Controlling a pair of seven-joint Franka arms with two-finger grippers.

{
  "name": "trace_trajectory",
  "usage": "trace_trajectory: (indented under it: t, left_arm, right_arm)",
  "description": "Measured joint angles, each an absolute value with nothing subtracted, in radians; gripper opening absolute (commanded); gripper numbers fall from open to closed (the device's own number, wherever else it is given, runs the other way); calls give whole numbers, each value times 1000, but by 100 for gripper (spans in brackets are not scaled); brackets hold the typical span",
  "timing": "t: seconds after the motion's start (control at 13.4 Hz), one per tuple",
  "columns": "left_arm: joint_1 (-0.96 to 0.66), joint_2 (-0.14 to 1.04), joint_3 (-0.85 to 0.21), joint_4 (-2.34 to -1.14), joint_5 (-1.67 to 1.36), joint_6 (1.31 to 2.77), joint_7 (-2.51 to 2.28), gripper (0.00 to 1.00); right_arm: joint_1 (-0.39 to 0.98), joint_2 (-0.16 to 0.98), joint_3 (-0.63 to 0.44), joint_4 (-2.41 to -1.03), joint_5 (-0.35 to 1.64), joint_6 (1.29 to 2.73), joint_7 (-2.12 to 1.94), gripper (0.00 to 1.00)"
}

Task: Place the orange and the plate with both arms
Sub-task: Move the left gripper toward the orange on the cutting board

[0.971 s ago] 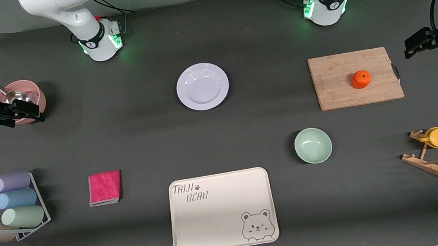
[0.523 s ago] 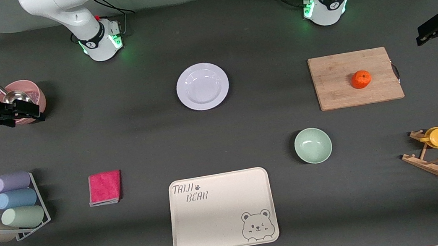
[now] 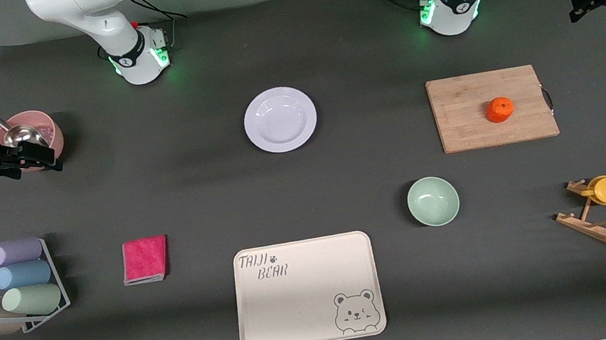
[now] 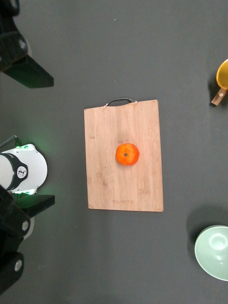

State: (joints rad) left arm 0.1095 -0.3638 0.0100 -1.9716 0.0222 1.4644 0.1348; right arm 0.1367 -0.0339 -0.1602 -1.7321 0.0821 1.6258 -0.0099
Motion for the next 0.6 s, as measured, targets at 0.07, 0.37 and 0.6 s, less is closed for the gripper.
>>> trace_trajectory:
  t: [0.07,0.37,0.6]
  left_arm:
    - [110,-370,10,-1985,23,1473,135,100]
    - [110,-362,10,-2122,24,1640,135,100]
    - [115,-340,11,-2265,25,1815,135,100]
  right_arm:
    - [136,-34,-162,-1725,82,1626,-9,100]
    - [126,-33,-171,-1702,82,1602,-9,100]
    - [123,-27,-181,-1699,79,1596,-9,100]
